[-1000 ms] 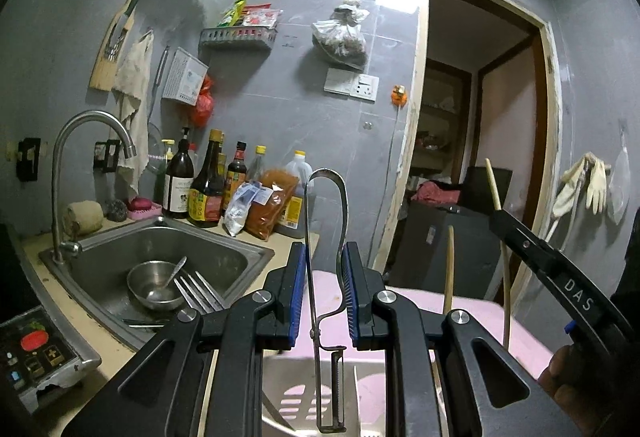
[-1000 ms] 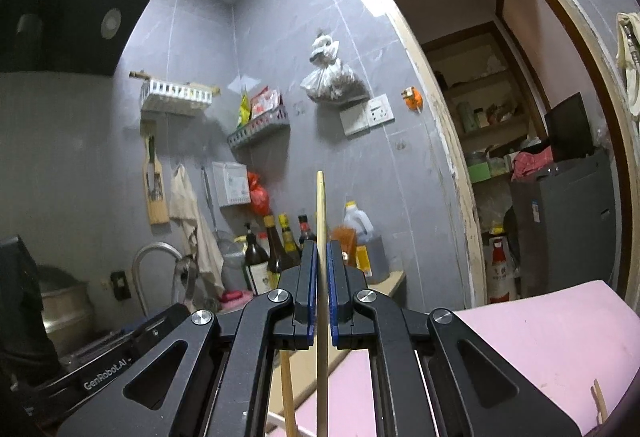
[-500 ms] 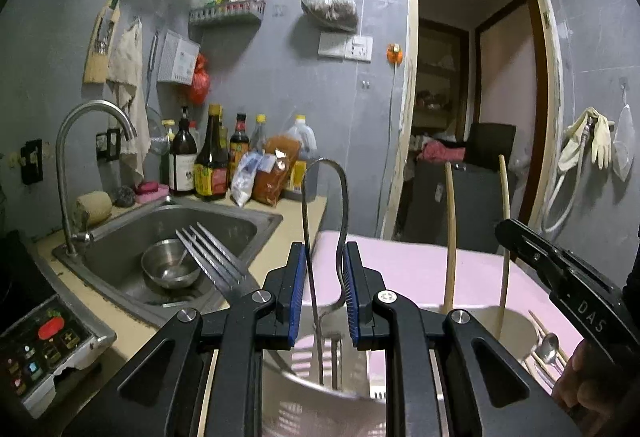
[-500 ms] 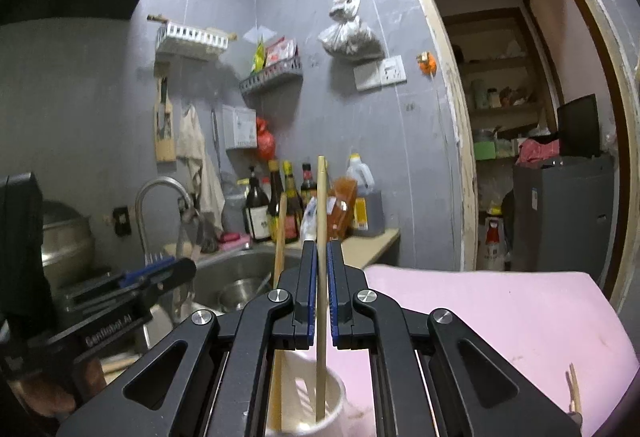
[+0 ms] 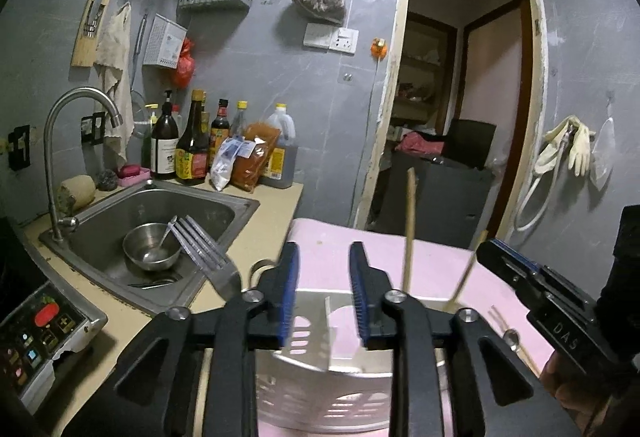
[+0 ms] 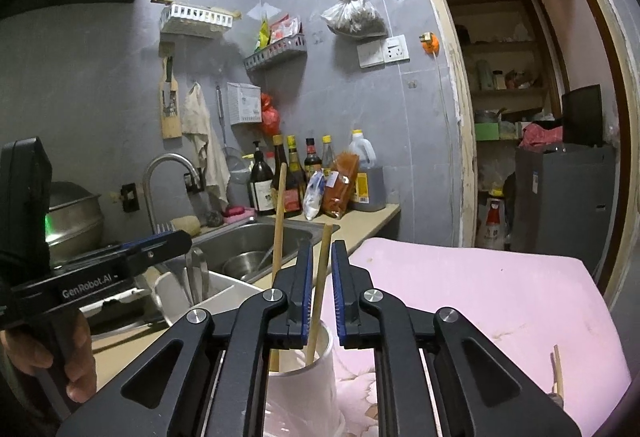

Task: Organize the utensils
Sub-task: 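Open both grippers over the caddy and move back to the table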

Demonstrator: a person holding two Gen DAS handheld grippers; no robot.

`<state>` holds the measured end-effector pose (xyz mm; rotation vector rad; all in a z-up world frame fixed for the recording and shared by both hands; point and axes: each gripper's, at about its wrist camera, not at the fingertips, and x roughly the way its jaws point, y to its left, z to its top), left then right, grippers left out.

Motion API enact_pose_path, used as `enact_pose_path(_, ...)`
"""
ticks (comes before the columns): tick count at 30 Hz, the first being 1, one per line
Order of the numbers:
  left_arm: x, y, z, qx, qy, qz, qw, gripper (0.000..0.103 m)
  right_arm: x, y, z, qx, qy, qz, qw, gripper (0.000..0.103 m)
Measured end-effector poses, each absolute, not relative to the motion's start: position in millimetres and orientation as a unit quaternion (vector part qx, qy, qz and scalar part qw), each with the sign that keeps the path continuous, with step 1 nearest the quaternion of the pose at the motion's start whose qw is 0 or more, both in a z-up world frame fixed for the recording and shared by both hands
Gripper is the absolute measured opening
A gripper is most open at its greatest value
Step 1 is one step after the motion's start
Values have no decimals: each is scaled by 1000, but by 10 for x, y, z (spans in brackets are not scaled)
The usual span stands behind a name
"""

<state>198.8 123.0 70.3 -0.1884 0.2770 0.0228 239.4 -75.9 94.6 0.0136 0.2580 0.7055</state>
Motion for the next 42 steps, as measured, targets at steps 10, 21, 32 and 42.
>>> enact_pose_path(10, 1907, 913, 1051, -96, 96, -28, 990, 44, 2229, -1170, 1313, 18, 69, 308, 949, 42)
enact_pose_path(21, 1956, 422, 1193, -101, 80, -76, 989, 88, 1987, -1868, 1632, 4, 23, 242, 970, 87)
enact_pose_path(32, 2041, -156, 1038, -89, 106, -129, 982, 101, 1832, -2435, 1509, -20, 33, 181, 983, 103)
enact_pose_path(42, 2191, -575, 508, -77, 198, -149, 966, 101, 1908, -2716, 1177, -39, 88, 152, 984, 103)
